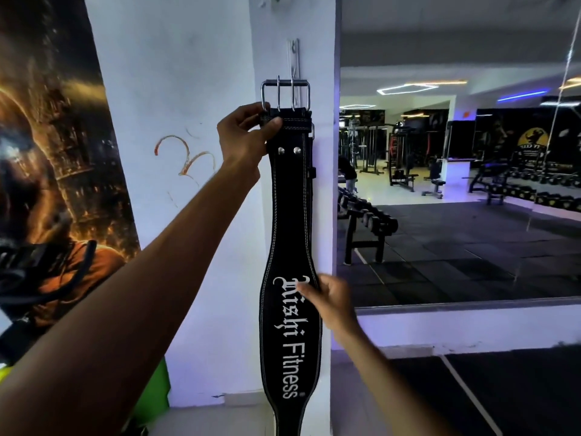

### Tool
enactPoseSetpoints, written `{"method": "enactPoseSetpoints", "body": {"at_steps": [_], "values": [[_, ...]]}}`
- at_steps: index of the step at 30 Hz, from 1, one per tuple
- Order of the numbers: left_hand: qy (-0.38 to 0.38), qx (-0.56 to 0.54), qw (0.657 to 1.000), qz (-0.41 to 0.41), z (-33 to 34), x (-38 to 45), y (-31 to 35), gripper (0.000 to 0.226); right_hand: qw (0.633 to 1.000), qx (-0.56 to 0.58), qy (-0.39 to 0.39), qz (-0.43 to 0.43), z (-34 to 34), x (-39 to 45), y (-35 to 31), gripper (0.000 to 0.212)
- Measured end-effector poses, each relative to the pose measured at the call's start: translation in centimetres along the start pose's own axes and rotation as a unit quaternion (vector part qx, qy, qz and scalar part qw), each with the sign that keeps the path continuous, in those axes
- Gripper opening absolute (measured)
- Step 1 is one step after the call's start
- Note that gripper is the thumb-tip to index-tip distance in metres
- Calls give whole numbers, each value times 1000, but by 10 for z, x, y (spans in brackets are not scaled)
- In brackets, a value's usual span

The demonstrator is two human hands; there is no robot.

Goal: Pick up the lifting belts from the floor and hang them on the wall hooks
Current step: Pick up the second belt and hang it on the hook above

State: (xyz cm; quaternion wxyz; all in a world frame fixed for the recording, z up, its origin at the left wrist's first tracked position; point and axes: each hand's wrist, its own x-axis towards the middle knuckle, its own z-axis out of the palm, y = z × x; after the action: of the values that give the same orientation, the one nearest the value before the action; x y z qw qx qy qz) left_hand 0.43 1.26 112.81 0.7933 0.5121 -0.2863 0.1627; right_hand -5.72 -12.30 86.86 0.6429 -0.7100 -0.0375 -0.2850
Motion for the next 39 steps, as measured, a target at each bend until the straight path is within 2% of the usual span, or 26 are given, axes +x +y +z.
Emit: {"method": "enactPoseSetpoints", "body": {"at_steps": [2, 3, 5, 6, 8, 10, 12, 14, 20, 25, 29, 32, 36, 39], "values": [[7, 9, 1000, -7, -3, -2, -6, 33, 999, -32, -7, 24, -4, -15, 20, 44], [13, 10, 1000, -10, -4, -3, -10, 34, 998, -46, -23, 32, -6, -15, 19, 41], [21, 7, 1000, -11, -8, -6, -17, 36, 997, -52, -41, 28, -9, -6, -2, 24], [18, 10, 1000, -8, -10, -6, -18, 37, 999, -19, -21, 14, -9, 5, -20, 17], [2, 21, 1000, -4, -12, -7, -21, 36, 998, 47, 33, -30, -8, 30, -72, 37], [-10, 23, 1000, -2, -13, -11, -22, 33, 992, 57, 57, -99, -7, 56, -130, 51], [-16, 19, 1000, 3, -14, -14, -25, 30, 986, 21, 53, -155, -3, 83, -171, 57], [-18, 15, 1000, 9, -15, -16, -25, 30, 984, -13, 34, -175, 1, 103, -195, 56], [-36, 36, 999, 13, -22, -18, -21, 37, 988, -26, 10, -153, 5, 121, -202, 29], [-72, 40, 996, -27, -34, -25, -27, 46, 987, 15, 59, -151, 14, 122, -206, 24], [-131, 139, 981, -42, -53, -66, -75, 22, 979, 47, 106, -166, 12, 126, -210, 24], [-165, 207, 961, -79, -73, -112, -126, 16, 975, 58, 135, -166, 6, 131, -216, 25], [-212, 234, 937, -149, -88, -158, -155, 20, 974, 54, 142, -167, 2, 131, -216, 25], [-202, 222, 943, -143, -83, -152, -150, 10, 976, 41, 141, -160, 1, 129, -211, 25]]}}
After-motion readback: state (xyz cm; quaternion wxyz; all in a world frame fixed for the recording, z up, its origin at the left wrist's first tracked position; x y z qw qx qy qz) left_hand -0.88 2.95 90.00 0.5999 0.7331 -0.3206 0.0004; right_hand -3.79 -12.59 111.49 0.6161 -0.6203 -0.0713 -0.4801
